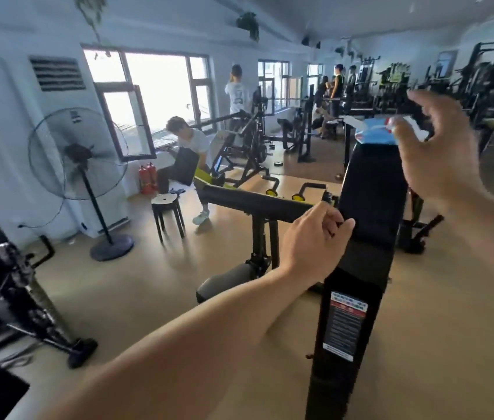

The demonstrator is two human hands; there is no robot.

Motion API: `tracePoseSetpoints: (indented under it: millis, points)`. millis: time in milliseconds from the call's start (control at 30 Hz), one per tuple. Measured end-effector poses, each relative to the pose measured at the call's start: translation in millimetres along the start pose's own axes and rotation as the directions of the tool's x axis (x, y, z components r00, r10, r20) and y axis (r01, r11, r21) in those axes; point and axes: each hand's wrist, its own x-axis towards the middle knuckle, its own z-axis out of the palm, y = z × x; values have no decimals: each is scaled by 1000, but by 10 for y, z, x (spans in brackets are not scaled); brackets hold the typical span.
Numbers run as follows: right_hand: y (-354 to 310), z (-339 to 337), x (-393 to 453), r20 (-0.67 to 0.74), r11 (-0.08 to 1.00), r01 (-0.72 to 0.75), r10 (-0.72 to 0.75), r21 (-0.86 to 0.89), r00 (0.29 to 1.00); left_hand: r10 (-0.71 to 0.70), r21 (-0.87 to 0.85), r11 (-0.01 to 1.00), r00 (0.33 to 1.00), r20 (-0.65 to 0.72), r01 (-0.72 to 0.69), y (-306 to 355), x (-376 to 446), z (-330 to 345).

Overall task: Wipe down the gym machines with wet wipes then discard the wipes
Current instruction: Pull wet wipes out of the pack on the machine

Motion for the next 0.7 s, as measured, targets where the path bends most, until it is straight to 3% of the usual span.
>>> tracePoseSetpoints:
  millis: [133, 267, 367, 567, 700]
  points:
    - [-77, 269, 534, 144, 983, -5, 32, -185, 989, -61, -31, 998, 998, -5, 61, -233, 204, -17]
    - [85, 577, 833, 258, 899, -79, 207, -431, 944, -68, -51, 996, 997, 22, 69, -494, 388, -19]
    - [137, 779, 885, 316, 827, -161, 375, -538, 871, -48, -63, 997, 998, 34, 50, -744, 542, -43]
    - [215, 897, 898, 340, 613, 2, 437, -790, 833, -65, -174, 982, 998, 21, 67, -955, 1078, 107]
    - [227, 786, 1125, 427, 658, 27, 457, -753, 781, -55, -269, 962, 998, -15, 48, -734, 1630, 357]
